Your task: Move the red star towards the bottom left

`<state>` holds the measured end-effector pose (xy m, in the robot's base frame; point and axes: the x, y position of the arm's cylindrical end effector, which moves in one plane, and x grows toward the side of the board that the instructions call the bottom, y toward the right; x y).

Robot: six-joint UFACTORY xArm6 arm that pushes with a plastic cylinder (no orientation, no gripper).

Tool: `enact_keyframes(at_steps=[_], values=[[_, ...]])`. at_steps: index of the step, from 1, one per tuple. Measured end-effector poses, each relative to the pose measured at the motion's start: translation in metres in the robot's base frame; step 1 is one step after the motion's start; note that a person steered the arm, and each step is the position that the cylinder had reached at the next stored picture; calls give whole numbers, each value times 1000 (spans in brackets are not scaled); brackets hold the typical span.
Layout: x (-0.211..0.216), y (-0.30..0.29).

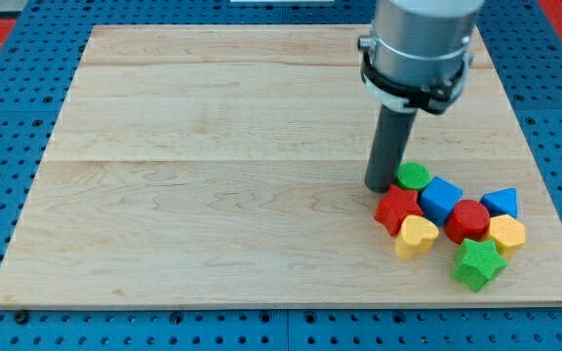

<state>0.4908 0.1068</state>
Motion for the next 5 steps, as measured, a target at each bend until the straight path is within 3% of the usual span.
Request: enact_keyframes(at_steps=[2, 3, 4, 5], values=[[-51, 20], [-70, 105], [-3, 203], [43, 192]])
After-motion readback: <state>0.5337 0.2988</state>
